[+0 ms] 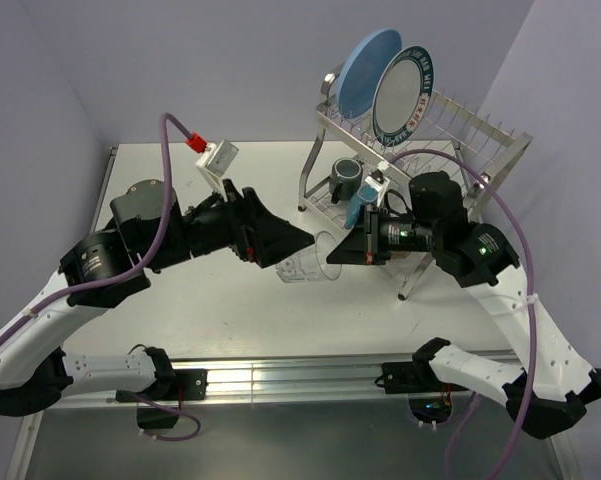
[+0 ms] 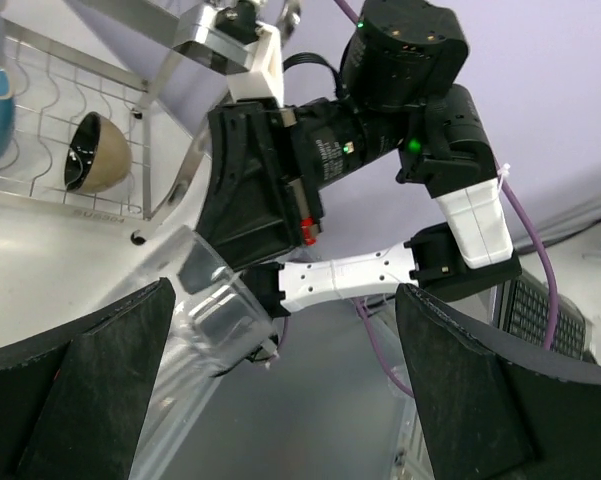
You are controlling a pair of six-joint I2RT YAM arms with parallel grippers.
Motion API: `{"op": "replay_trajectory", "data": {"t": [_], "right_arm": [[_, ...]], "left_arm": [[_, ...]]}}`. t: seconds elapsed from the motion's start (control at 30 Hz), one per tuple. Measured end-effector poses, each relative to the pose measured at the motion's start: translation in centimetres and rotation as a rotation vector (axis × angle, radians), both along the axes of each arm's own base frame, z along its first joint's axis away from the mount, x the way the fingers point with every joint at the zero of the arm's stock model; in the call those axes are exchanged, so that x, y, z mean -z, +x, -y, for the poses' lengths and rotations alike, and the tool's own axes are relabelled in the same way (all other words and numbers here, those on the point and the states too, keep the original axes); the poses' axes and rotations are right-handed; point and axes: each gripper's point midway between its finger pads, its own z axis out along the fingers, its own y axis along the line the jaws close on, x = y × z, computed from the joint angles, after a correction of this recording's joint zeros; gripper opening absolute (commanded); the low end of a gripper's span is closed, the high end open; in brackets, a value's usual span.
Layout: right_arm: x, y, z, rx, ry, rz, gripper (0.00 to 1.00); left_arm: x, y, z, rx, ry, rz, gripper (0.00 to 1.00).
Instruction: Load the mixed dishes into the dish rack
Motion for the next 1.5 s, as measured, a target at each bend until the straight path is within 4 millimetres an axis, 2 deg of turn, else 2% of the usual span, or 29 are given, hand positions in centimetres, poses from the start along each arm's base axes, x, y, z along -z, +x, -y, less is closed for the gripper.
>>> {"op": "replay_trajectory", "data": {"t": [0.1,0.27,0.4,0.57,0.7,0.83,1.27,1.5], "right_arm": [[-1.5,-1.5,0.6,-0.020,0.059,0.002,0.00],[-4.1,-4.2,1.4,-0.076,0.169,-0.011,0.00],[-5.1,-5.0,1.8,-0.114,0.248,-0.038,0.00],[-6.3,-6.0,1.6,-0.168,0.316,-0.073,0.00],[-6.9,-6.0,1.5,-0.185,0.341,-0.086,0.00],[-7.5,-5.5,1.5,-0.172,0.359,-0.083,0.00],[-8.7,-5.2,1.5,-0.170,0.394,-0.087,0.00],[-10.0,-5.2,1.3,-0.188,0.448,-0.091,0.00]], "left_arm": [[-0.3,0.0,0.6,0.039,0.012,0.023,0.99],[-1.1,-0.2,0.1,0.080,0.008,0.070,0.99],[-1.5,-1.1,-0.2,0.136,-0.001,0.094,0.99],[-2.0,-3.1,0.0,0.254,-0.044,0.113,0.94],[-1.6,-4.3,0.7,0.336,-0.073,0.104,0.95],[-1.0,-4.4,0.9,0.348,-0.080,0.089,0.94],[-1.7,-4.5,0.6,0.343,-0.121,0.115,0.93],[-2.4,-4.5,0.4,0.339,-0.161,0.136,0.92]]}}
